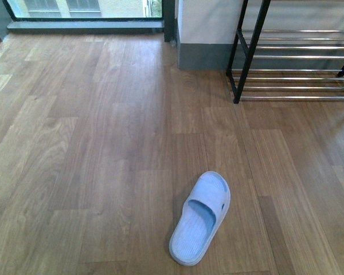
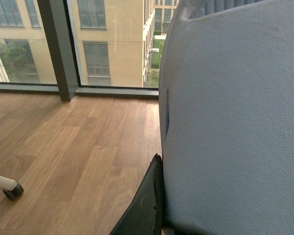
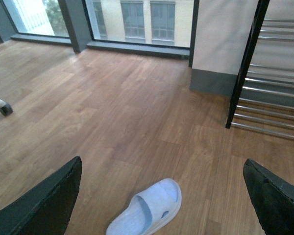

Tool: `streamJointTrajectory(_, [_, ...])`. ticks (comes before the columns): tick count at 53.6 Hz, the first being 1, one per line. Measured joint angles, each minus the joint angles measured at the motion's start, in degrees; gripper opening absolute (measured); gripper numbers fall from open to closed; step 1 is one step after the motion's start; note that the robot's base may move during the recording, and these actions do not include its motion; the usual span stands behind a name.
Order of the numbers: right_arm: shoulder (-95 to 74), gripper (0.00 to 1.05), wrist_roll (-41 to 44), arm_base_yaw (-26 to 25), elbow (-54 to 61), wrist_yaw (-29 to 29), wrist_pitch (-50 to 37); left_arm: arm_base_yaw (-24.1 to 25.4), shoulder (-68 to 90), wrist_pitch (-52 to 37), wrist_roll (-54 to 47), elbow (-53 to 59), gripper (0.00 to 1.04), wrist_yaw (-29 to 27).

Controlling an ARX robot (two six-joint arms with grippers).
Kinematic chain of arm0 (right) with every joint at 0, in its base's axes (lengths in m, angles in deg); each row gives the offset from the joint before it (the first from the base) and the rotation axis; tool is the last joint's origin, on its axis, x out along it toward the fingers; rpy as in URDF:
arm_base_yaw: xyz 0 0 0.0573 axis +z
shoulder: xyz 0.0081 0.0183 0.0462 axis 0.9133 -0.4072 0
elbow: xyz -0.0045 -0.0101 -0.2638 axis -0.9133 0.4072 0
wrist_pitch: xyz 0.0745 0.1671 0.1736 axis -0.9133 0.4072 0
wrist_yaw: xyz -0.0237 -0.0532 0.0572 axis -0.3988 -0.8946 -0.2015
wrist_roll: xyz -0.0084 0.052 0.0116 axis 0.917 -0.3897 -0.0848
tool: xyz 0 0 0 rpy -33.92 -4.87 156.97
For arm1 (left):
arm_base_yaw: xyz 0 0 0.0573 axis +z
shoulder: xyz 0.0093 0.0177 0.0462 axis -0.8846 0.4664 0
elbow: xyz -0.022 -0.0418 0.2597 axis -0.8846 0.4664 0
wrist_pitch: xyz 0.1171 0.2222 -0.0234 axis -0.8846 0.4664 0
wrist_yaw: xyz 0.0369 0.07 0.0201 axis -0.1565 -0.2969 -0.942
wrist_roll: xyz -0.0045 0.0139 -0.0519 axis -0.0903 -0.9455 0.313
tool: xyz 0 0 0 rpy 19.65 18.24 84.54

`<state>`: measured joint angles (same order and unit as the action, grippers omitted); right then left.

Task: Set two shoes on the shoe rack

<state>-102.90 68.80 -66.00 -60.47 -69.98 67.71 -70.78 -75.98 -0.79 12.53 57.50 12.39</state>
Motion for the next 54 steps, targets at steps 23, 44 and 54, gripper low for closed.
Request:
streamJointTrajectory(23, [-82.36, 0.95, 9.53, 12.55, -20.55, -13.88, -39.12, 0.0, 0.0, 0.0, 0.0, 0.0, 0.02, 0.02])
streamJointTrajectory(44, [-119.27, 0.95, 2.1, 16.09, -38.95, -17.03, -40.61, 0.0, 0.0, 0.0, 0.0, 0.0, 0.02, 0.02])
streamJointTrajectory(54, [-130.88, 0.95, -2.43, 16.55, -47.47, -17.0, -38.38, 0.0, 0.0, 0.0, 0.0, 0.0, 0.02, 0.02])
